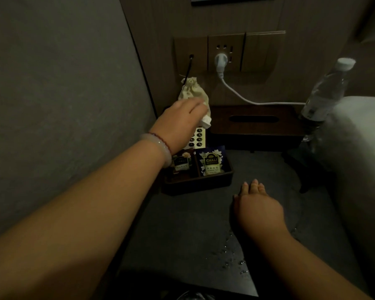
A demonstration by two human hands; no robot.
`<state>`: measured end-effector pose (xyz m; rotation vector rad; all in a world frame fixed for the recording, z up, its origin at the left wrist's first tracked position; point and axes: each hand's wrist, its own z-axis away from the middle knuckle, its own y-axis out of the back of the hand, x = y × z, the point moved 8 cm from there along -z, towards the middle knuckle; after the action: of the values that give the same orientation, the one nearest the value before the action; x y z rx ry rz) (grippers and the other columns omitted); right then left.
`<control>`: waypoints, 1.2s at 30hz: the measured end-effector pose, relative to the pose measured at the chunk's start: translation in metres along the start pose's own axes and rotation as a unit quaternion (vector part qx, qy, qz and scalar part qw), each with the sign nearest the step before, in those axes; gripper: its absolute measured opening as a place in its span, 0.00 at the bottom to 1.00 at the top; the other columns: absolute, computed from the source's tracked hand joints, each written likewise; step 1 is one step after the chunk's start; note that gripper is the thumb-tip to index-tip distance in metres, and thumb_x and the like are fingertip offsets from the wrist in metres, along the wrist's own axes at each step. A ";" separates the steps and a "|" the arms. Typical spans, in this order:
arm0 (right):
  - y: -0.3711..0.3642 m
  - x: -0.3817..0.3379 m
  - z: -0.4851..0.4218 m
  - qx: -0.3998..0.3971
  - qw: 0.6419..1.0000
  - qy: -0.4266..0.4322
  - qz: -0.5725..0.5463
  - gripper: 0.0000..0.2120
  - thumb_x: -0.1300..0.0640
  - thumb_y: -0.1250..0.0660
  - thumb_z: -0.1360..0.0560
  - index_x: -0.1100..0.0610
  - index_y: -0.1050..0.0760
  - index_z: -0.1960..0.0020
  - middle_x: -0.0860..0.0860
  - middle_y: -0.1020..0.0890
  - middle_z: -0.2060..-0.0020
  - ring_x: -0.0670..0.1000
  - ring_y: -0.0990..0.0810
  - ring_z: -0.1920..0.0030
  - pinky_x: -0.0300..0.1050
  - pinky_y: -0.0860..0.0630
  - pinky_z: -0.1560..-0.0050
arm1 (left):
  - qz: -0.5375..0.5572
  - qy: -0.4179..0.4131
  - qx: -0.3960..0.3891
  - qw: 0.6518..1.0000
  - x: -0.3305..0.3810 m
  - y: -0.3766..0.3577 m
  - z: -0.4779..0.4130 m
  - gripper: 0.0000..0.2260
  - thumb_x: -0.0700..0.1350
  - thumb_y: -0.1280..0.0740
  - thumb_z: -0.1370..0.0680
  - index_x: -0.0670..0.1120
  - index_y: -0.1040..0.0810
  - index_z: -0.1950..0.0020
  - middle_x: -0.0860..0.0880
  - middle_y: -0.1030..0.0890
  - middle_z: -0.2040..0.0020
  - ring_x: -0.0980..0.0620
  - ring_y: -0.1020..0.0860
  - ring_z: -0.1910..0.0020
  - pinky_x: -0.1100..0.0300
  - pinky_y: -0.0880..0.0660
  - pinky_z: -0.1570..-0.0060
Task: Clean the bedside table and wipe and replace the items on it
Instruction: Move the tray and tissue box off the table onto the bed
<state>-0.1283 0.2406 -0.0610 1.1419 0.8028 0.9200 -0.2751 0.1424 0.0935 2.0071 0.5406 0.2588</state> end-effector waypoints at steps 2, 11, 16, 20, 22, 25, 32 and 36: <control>0.000 0.000 0.001 -0.005 1.000 -0.001 -0.010 0.26 0.50 0.55 0.17 0.62 0.51 0.24 0.61 0.48 0.24 0.57 0.47 0.24 0.48 0.43 0.29 | 0.020 -0.014 0.026 0.999 0.018 0.018 0.008 0.24 0.28 0.32 0.32 0.45 0.30 0.40 0.37 0.23 0.44 0.36 0.23 0.53 0.55 0.27 0.59; 0.002 0.002 0.010 -0.019 1.000 0.011 -0.008 0.26 0.49 0.54 0.17 0.59 0.52 0.23 0.58 0.49 0.24 0.55 0.49 0.24 0.50 0.42 0.29 | 0.087 0.100 0.026 0.991 0.075 0.055 0.104 0.11 0.50 0.37 0.26 0.43 0.25 0.56 0.44 0.28 0.54 0.52 0.30 0.60 0.60 0.29 0.67; 0.004 0.010 0.031 -0.027 0.998 0.046 -0.035 0.28 0.47 0.52 0.18 0.58 0.53 0.23 0.56 0.53 0.23 0.52 0.55 0.23 0.49 0.47 0.27 | 0.163 0.190 0.051 0.967 0.096 0.061 0.177 0.12 0.49 0.42 0.24 0.42 0.31 0.62 0.48 0.32 0.61 0.47 0.28 0.70 0.56 0.30 0.71; 0.012 0.008 0.078 0.051 0.993 0.077 -0.068 0.26 0.50 0.48 0.18 0.60 0.46 0.24 0.56 0.47 0.23 0.52 0.52 0.24 0.44 0.48 0.27 | 0.185 0.273 -0.018 0.944 0.133 0.036 0.247 0.12 0.53 0.43 0.25 0.45 0.32 0.61 0.51 0.33 0.60 0.50 0.28 0.68 0.57 0.31 0.68; 0.008 0.004 0.108 0.078 0.986 0.092 -0.114 0.24 0.52 0.44 0.19 0.60 0.39 0.26 0.56 0.40 0.25 0.52 0.47 0.24 0.44 0.46 0.28 | 0.216 0.323 -0.093 0.917 0.157 0.008 0.282 0.12 0.55 0.42 0.25 0.46 0.32 0.57 0.51 0.33 0.55 0.51 0.28 0.62 0.61 0.31 0.60; -0.002 0.005 0.156 0.137 0.972 0.115 -0.156 0.19 0.58 0.33 0.25 0.61 0.26 0.35 0.59 0.25 0.35 0.58 0.32 0.30 0.49 0.35 0.33 | 0.300 0.437 -0.192 0.826 0.185 -0.040 0.327 0.08 0.49 0.46 0.25 0.49 0.32 0.48 0.48 0.34 0.47 0.49 0.29 0.51 0.55 0.29 0.44; -0.008 0.033 0.194 0.192 0.964 0.121 -0.140 0.20 0.65 0.27 0.33 0.64 0.23 0.42 0.60 0.20 0.44 0.62 0.24 0.39 0.50 0.37 0.39 | 0.380 0.549 -0.282 0.689 0.201 -0.098 0.370 0.25 0.41 0.36 0.22 0.50 0.39 0.26 0.43 0.34 0.30 0.46 0.31 0.34 0.61 0.33 0.38; -0.016 0.044 0.182 0.170 0.969 0.089 -0.154 0.20 0.62 0.31 0.28 0.62 0.26 0.37 0.59 0.24 0.38 0.59 0.30 0.33 0.50 0.34 0.35 | 0.397 0.563 -0.282 0.668 0.200 -0.109 0.375 0.27 0.46 0.36 0.21 0.49 0.43 0.24 0.44 0.37 0.26 0.46 0.34 0.30 0.60 0.36 0.35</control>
<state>0.0552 0.2068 -0.0370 1.1933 1.2838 0.6433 0.0220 -0.0120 -0.1905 1.1175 0.1811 2.0243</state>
